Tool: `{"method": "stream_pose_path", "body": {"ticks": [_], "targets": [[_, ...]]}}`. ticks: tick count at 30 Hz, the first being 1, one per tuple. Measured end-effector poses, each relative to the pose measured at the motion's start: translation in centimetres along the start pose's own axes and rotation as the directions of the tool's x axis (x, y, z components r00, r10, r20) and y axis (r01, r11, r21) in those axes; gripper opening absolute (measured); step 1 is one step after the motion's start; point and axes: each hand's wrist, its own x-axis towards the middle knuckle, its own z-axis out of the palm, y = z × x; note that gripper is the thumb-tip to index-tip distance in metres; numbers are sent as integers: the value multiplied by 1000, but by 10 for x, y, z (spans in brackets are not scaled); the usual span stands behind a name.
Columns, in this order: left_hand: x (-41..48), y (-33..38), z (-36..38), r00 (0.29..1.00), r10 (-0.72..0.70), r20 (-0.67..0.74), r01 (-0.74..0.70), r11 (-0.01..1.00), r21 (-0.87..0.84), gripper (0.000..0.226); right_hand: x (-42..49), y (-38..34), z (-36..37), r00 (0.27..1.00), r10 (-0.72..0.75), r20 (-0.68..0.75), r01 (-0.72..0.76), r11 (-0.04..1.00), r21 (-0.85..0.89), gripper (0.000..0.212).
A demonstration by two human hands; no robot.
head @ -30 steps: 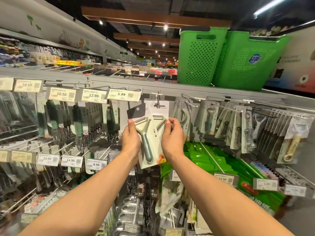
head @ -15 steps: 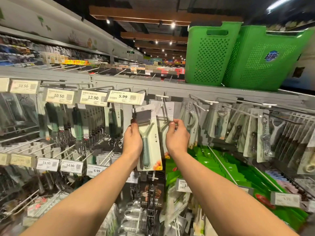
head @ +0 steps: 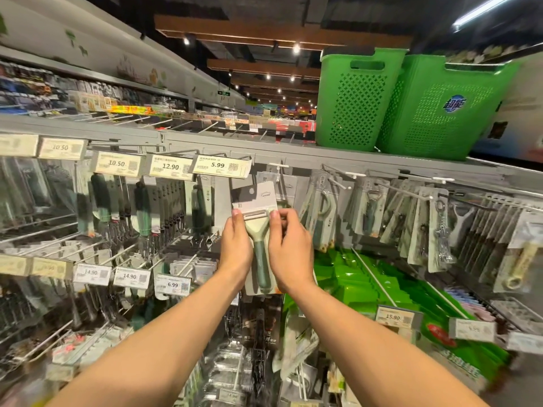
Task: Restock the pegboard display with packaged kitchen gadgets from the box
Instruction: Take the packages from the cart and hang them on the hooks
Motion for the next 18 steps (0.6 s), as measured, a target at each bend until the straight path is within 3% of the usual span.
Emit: {"method": "stream_pose_path", "body": {"ticks": [8,18], "targets": [[2,13,11,992,103,75,-107,993,47,46,5,1,-15,993,88,-78,-86,996,27,26],[11,18,11,983,119,143,-133,987,93,35,15,5,-13,986,163,-46,-159,985,74,25]]}}
